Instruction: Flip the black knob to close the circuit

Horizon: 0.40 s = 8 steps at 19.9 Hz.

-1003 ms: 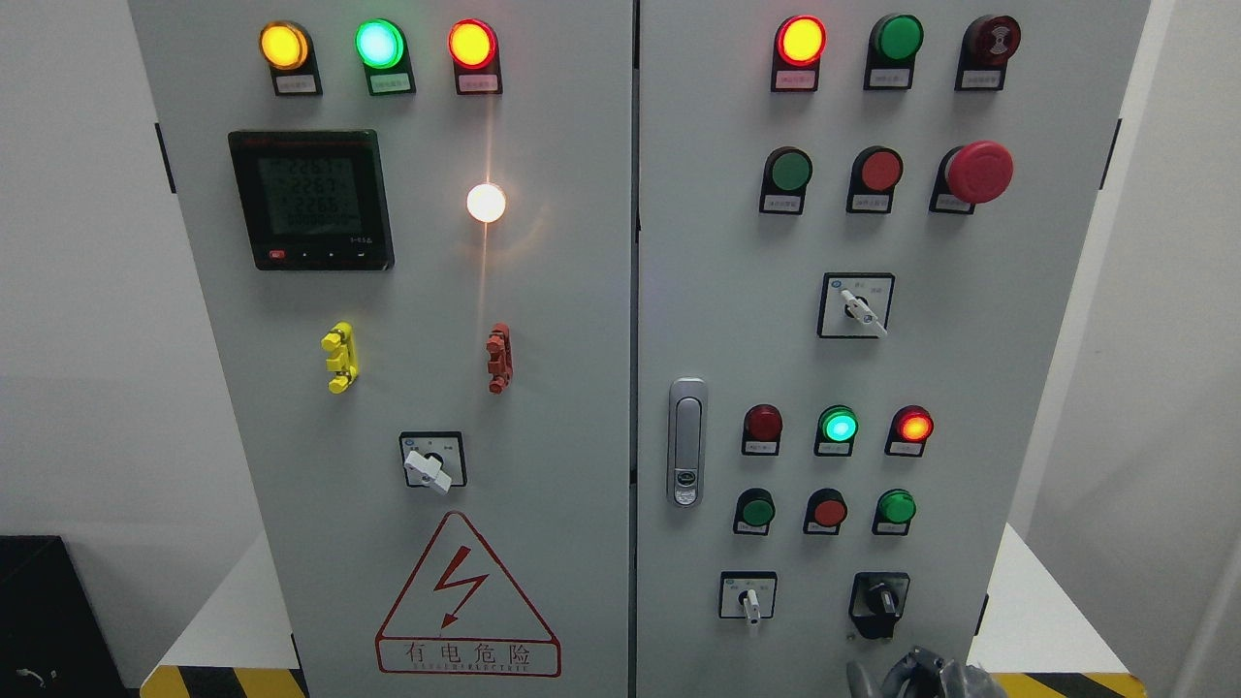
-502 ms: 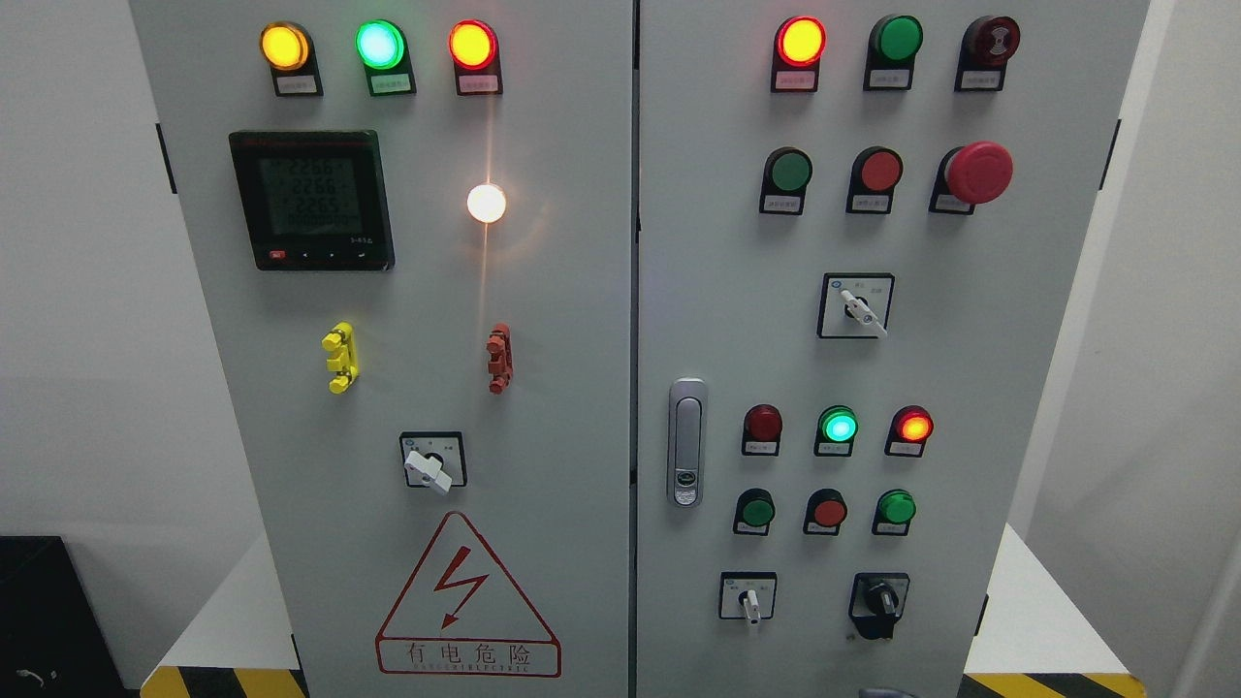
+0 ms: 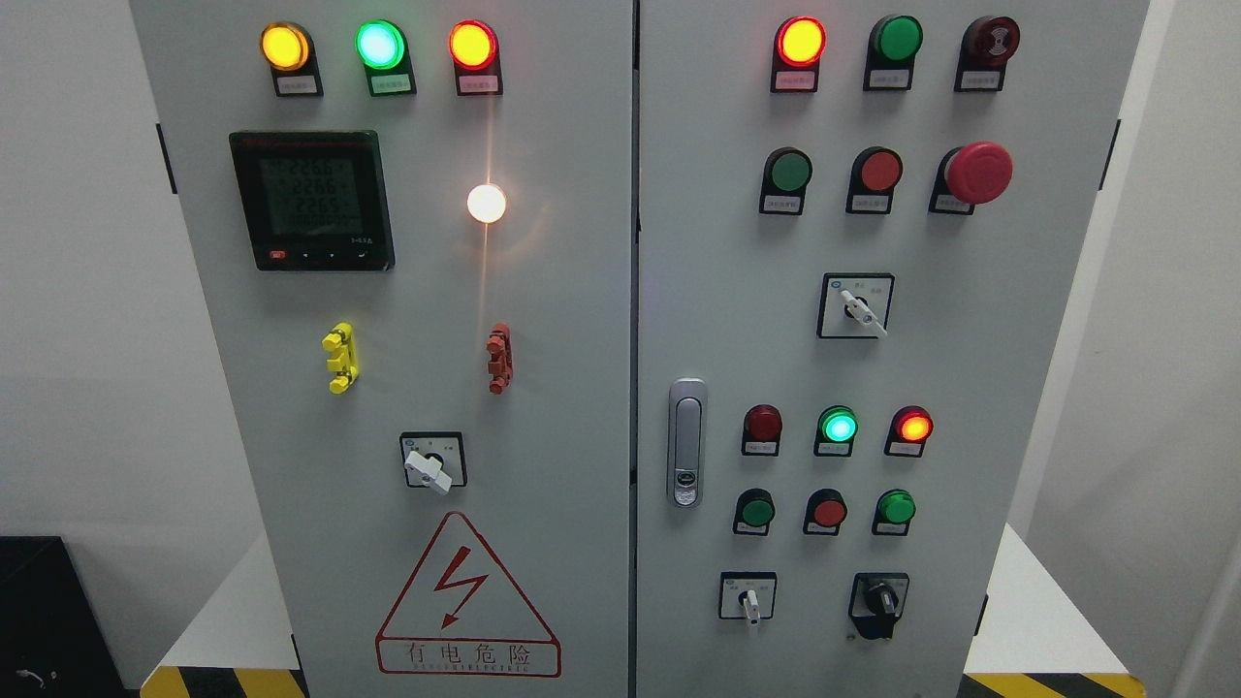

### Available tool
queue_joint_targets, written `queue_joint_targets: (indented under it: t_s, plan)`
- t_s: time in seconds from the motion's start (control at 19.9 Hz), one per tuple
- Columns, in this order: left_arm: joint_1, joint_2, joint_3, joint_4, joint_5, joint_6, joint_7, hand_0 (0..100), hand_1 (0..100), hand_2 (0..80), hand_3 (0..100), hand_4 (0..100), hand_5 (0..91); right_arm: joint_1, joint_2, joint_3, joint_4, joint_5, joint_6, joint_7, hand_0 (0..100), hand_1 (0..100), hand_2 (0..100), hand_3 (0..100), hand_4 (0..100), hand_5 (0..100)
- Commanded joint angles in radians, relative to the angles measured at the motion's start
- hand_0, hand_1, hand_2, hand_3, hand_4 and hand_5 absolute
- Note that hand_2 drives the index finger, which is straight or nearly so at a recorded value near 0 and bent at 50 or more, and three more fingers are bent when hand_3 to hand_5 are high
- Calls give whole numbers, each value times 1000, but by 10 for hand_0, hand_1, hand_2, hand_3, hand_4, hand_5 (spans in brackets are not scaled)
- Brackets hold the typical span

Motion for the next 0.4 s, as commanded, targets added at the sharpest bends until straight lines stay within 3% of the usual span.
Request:
queue_joint_targets:
  t_s: [0.0, 0.35]
  plan:
    - [0, 0, -1, 0, 0, -1, -1, 120, 556, 0, 0, 0, 0, 40, -7, -6, -55, -45, -5, 6, 0, 9, 31, 78, 31, 0]
    - [0, 0, -1, 1, 0, -1, -1, 120, 556, 0, 0, 0, 0, 50, -7, -6, -55, -47, -12, 7, 0, 12, 31, 76, 23, 0]
